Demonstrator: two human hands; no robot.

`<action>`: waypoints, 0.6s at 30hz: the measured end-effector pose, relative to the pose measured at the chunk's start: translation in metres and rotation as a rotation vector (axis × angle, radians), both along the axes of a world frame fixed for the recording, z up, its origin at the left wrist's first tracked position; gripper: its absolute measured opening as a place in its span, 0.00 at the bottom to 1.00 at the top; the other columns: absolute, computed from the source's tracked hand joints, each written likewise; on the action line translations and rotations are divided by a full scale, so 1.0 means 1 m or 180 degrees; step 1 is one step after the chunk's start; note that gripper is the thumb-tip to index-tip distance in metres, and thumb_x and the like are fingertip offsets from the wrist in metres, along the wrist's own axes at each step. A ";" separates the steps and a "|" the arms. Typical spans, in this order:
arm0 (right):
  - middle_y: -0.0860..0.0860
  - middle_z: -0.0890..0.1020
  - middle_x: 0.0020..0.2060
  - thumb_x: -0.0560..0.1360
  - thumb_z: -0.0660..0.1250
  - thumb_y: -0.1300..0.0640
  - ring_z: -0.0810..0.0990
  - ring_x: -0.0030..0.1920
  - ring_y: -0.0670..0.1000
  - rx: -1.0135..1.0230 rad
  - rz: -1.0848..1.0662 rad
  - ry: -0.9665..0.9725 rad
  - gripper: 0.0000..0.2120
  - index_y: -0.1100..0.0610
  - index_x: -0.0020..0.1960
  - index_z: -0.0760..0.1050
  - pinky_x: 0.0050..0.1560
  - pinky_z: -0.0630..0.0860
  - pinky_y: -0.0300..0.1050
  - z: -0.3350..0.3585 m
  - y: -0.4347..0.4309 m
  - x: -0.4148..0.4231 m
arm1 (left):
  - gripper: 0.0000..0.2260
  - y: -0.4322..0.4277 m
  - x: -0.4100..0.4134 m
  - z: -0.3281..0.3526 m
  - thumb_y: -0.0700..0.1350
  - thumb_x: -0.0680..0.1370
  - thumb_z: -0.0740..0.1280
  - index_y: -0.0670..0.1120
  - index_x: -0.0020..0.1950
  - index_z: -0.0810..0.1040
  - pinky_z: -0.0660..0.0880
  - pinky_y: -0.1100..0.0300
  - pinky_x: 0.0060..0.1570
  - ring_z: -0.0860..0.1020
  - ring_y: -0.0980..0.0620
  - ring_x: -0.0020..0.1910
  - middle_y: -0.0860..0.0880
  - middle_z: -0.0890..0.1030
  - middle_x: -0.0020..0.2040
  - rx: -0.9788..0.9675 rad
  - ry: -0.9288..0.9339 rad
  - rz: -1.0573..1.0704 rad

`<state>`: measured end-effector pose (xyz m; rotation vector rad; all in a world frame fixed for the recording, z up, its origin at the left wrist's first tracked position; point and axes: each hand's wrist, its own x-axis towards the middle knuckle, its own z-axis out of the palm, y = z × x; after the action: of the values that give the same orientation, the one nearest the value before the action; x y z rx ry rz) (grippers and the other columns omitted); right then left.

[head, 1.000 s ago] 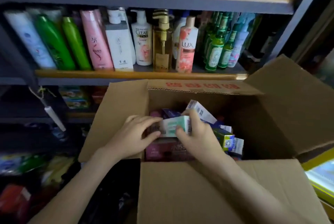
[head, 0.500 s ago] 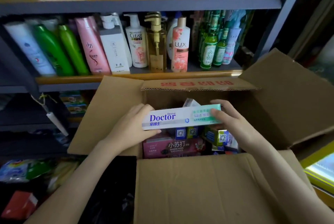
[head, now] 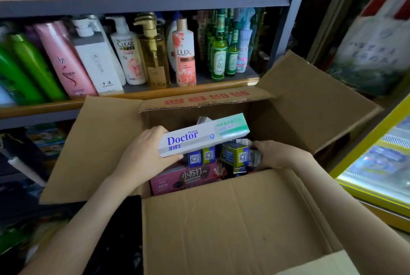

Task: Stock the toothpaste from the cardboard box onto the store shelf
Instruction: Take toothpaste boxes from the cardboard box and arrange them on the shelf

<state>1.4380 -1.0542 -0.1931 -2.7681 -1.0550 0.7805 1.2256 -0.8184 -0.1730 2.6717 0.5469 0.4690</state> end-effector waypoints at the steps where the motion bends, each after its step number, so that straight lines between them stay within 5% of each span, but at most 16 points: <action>1: 0.51 0.77 0.59 0.68 0.76 0.51 0.77 0.56 0.51 0.0000 0.0005 -0.0004 0.31 0.52 0.67 0.68 0.58 0.74 0.45 -0.001 0.002 0.001 | 0.22 -0.002 0.001 0.000 0.56 0.68 0.76 0.49 0.52 0.71 0.68 0.54 0.42 0.72 0.52 0.50 0.56 0.73 0.48 0.0008 0.0022 0.0002; 6: 0.51 0.76 0.54 0.70 0.71 0.53 0.77 0.52 0.52 0.0390 -0.0098 -0.0443 0.25 0.51 0.64 0.67 0.46 0.72 0.42 -0.001 -0.004 0.001 | 0.22 -0.005 0.001 -0.001 0.56 0.68 0.76 0.48 0.53 0.72 0.67 0.55 0.42 0.73 0.50 0.50 0.53 0.75 0.49 -0.0010 -0.0016 0.0015; 11: 0.48 0.70 0.46 0.73 0.66 0.62 0.73 0.40 0.47 0.2456 -0.0587 -0.0842 0.20 0.45 0.61 0.72 0.43 0.69 0.32 0.035 -0.039 -0.022 | 0.19 -0.002 -0.002 0.004 0.54 0.68 0.76 0.50 0.49 0.70 0.69 0.55 0.39 0.74 0.53 0.44 0.57 0.75 0.46 -0.0470 -0.0164 0.0224; 14: 0.50 0.71 0.48 0.75 0.63 0.64 0.77 0.47 0.50 0.3636 -0.0994 -0.0862 0.16 0.43 0.54 0.71 0.43 0.80 0.47 0.065 -0.057 -0.047 | 0.19 -0.002 -0.002 0.006 0.52 0.68 0.77 0.50 0.48 0.70 0.69 0.57 0.38 0.75 0.54 0.44 0.56 0.75 0.46 -0.0821 -0.0329 0.0284; 18: 0.50 0.70 0.43 0.79 0.58 0.64 0.76 0.39 0.38 0.4880 -0.1348 -0.0376 0.11 0.48 0.52 0.68 0.31 0.74 0.30 0.092 -0.075 -0.071 | 0.18 -0.007 -0.001 0.010 0.48 0.68 0.77 0.50 0.45 0.68 0.64 0.66 0.34 0.73 0.61 0.41 0.55 0.76 0.46 -0.1228 -0.0430 0.0248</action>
<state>1.3669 -1.1290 -0.1010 -1.5337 -0.5528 -0.2565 1.2245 -0.8257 -0.1631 2.2417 0.6314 0.5042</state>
